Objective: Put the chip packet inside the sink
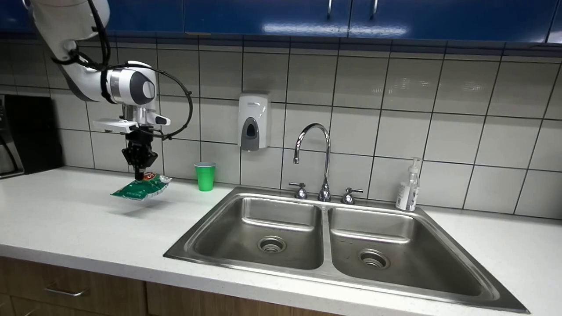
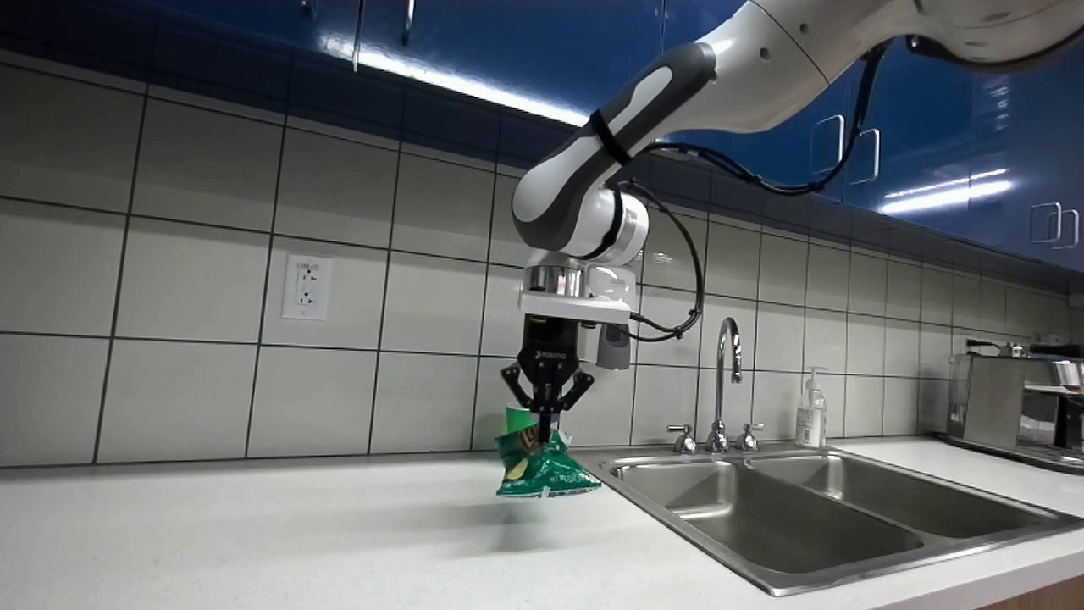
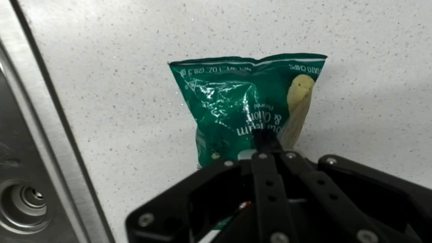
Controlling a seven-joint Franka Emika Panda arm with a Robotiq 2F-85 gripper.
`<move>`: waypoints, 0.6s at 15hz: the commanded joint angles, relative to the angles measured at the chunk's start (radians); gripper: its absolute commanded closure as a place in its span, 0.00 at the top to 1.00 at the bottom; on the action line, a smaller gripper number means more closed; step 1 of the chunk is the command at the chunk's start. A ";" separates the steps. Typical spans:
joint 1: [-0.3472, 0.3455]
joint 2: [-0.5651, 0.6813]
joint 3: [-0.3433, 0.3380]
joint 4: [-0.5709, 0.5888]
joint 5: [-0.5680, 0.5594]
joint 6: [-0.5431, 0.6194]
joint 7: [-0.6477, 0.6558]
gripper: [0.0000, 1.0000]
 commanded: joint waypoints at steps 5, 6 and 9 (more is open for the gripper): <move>-0.102 -0.099 -0.040 -0.150 0.020 0.001 -0.099 0.00; -0.114 -0.108 -0.048 -0.162 0.018 -0.002 -0.112 0.00; -0.148 -0.130 -0.065 -0.191 0.018 -0.009 -0.151 0.00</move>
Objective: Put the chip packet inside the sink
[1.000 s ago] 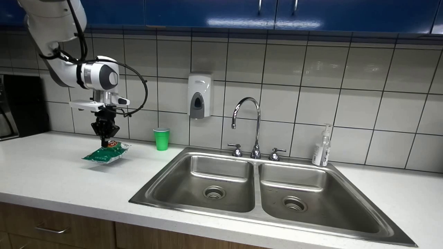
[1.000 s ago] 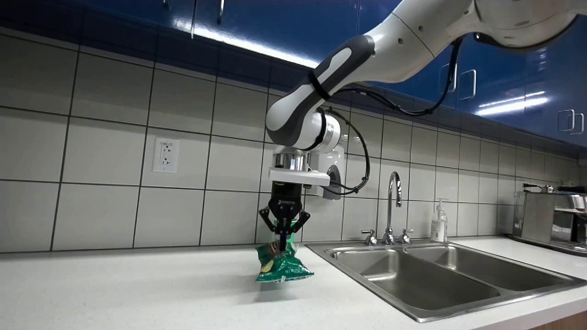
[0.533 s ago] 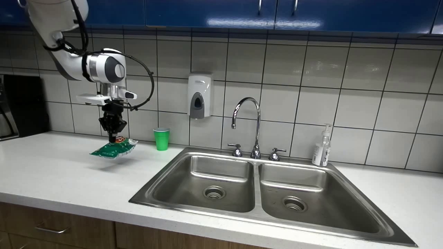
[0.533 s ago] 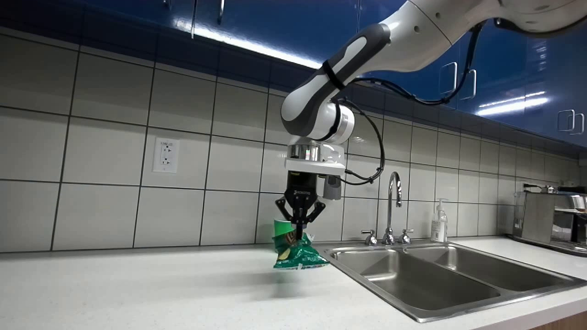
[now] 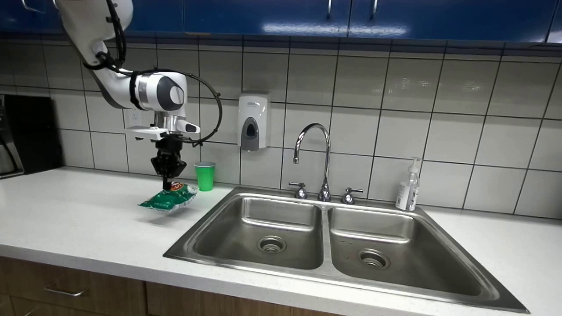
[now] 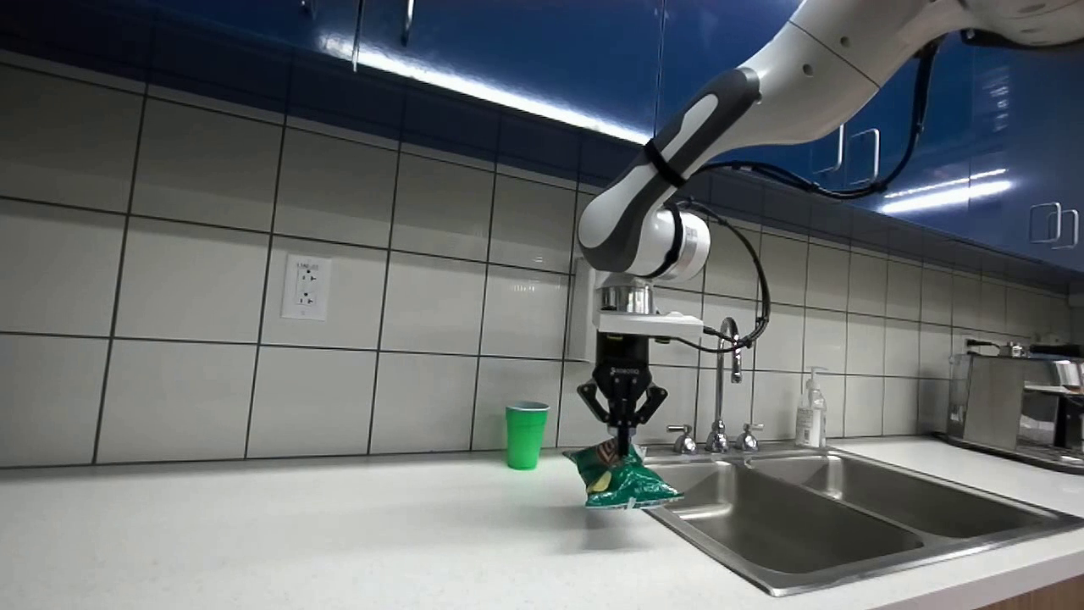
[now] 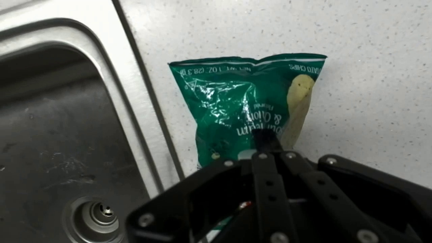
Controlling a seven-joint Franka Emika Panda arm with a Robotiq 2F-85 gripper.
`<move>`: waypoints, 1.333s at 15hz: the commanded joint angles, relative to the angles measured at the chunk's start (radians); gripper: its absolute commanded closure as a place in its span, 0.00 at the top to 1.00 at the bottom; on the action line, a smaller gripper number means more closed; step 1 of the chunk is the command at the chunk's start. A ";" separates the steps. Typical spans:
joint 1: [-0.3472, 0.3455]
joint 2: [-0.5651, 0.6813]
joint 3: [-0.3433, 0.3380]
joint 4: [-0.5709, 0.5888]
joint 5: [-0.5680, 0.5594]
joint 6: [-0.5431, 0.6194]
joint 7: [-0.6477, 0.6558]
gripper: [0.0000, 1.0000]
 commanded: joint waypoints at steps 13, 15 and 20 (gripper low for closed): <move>-0.143 -0.204 -0.086 -0.205 0.007 -0.022 -0.189 0.00; -0.161 -0.222 -0.101 -0.227 0.005 -0.020 -0.212 0.00; -0.208 -0.235 -0.142 -0.263 0.000 -0.019 -0.293 0.00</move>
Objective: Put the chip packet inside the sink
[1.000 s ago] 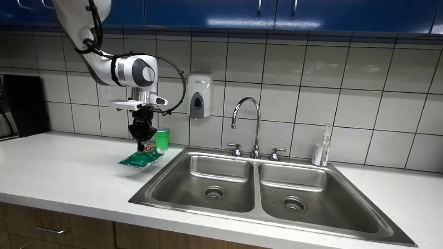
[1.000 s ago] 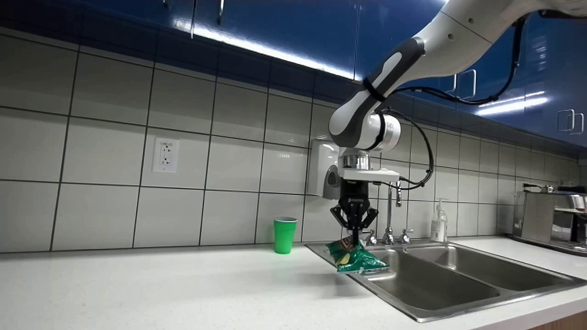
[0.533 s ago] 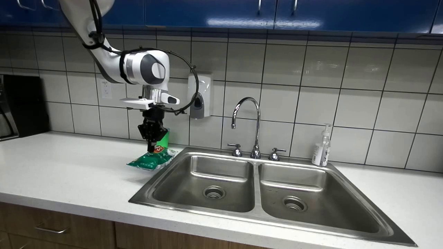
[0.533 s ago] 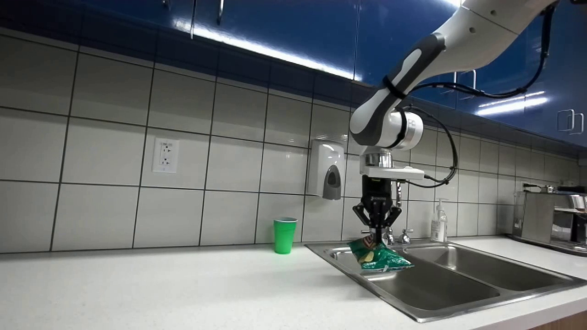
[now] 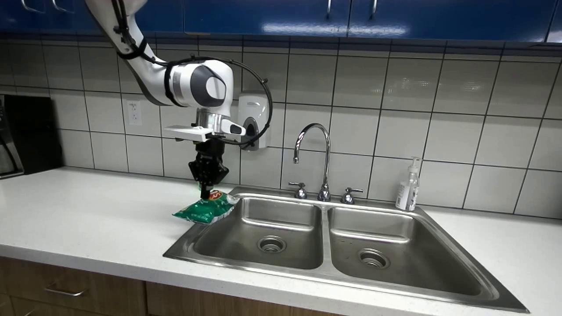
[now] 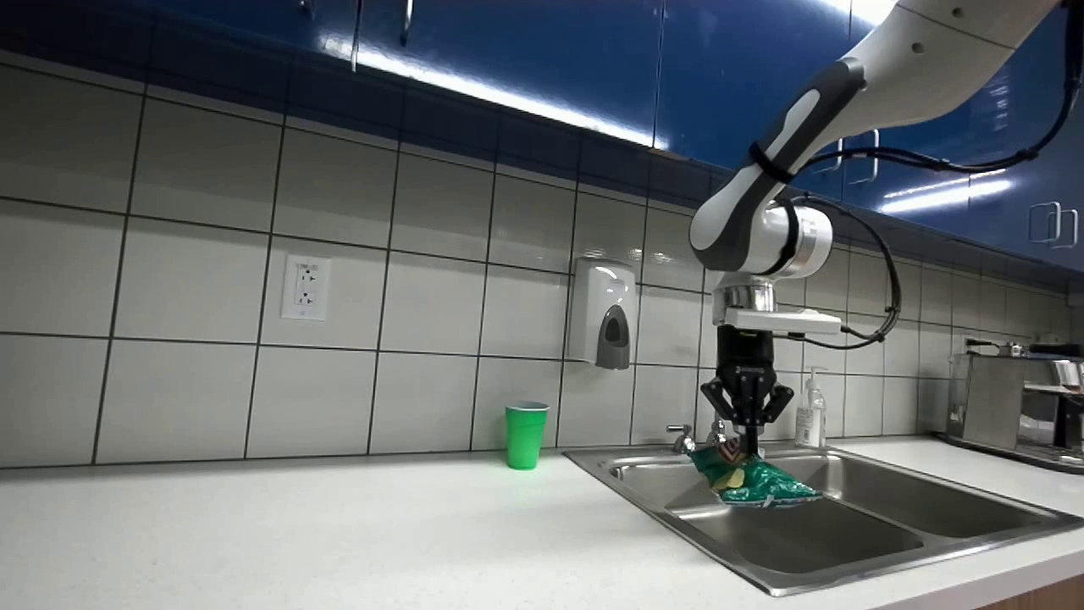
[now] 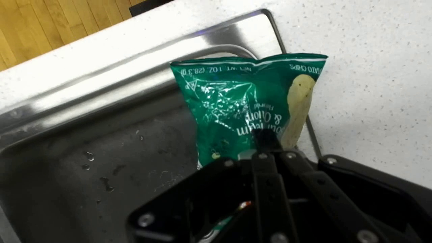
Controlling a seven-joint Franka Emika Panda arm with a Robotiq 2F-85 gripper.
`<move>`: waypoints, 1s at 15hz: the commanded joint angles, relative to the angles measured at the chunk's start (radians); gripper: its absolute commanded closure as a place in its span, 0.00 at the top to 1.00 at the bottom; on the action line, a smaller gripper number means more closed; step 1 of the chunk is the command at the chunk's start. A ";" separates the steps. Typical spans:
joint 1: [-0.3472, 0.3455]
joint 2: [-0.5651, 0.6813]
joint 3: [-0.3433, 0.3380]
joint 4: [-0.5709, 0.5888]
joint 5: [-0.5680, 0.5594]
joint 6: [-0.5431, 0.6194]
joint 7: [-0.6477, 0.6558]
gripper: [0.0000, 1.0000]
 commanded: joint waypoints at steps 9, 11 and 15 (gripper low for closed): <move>-0.123 0.084 -0.078 0.056 -0.005 -0.019 -0.277 0.00; -0.136 0.125 -0.080 0.087 -0.009 -0.019 -0.312 0.00; -0.155 0.209 -0.077 0.156 -0.013 -0.024 -0.359 0.00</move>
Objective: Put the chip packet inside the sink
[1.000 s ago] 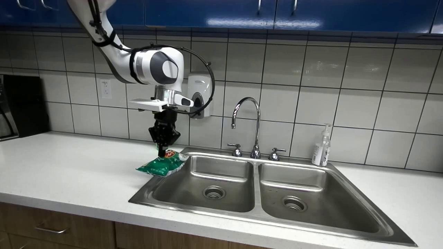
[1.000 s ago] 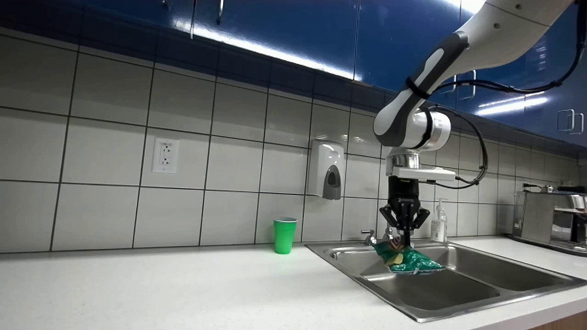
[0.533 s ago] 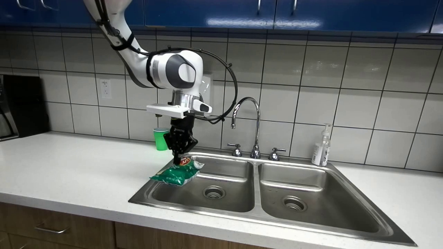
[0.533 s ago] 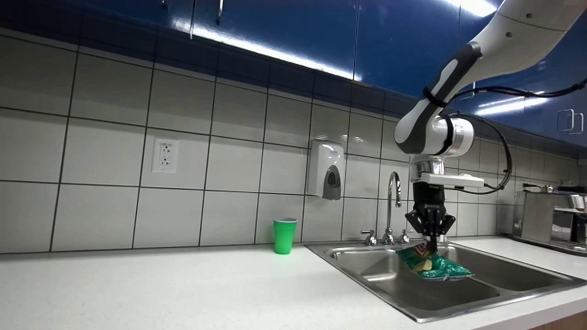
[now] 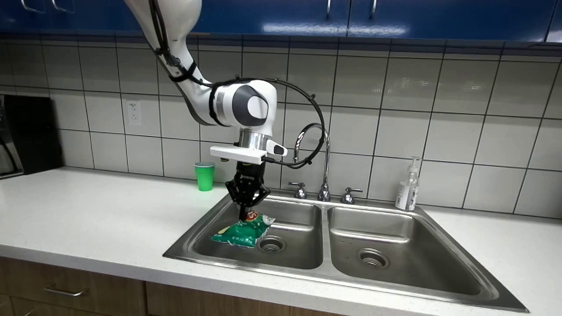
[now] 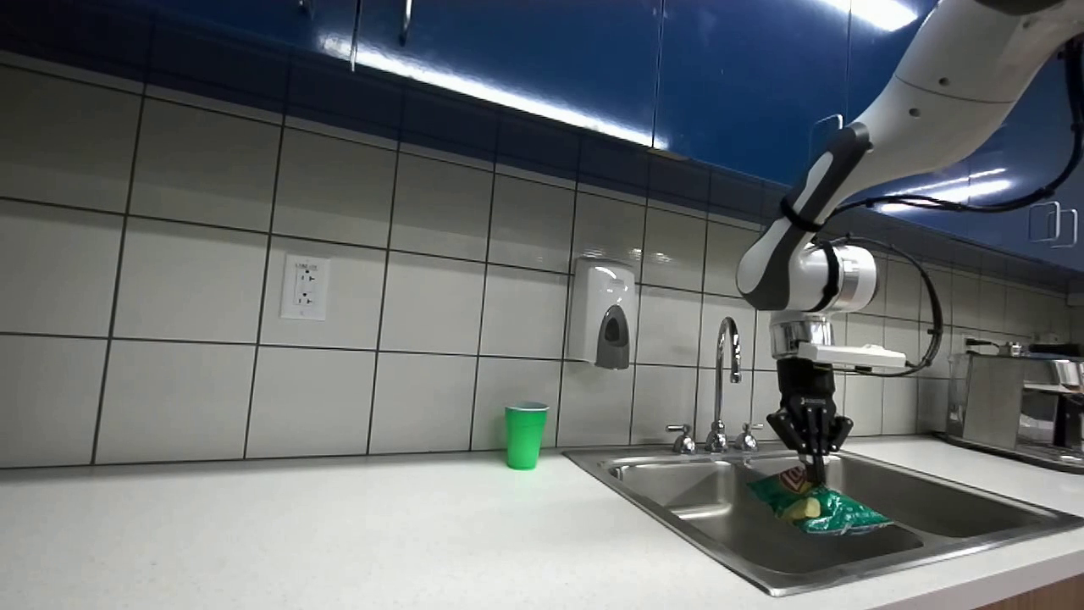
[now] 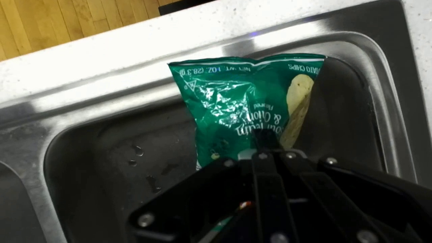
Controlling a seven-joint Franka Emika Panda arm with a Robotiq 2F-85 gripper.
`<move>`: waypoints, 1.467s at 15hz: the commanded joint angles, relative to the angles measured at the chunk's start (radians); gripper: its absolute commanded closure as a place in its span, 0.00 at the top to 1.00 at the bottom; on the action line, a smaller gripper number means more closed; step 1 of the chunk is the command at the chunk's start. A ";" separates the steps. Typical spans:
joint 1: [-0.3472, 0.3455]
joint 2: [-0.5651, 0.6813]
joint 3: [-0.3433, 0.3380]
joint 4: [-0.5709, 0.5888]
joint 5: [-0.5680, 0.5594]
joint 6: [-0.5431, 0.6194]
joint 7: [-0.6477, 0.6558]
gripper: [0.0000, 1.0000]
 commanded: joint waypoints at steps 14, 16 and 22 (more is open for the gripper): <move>-0.047 0.276 0.027 0.238 -0.035 -0.019 -0.092 0.00; -0.048 0.294 0.028 0.249 -0.040 -0.016 -0.094 0.00; -0.054 0.332 0.035 0.261 -0.042 -0.006 -0.108 0.00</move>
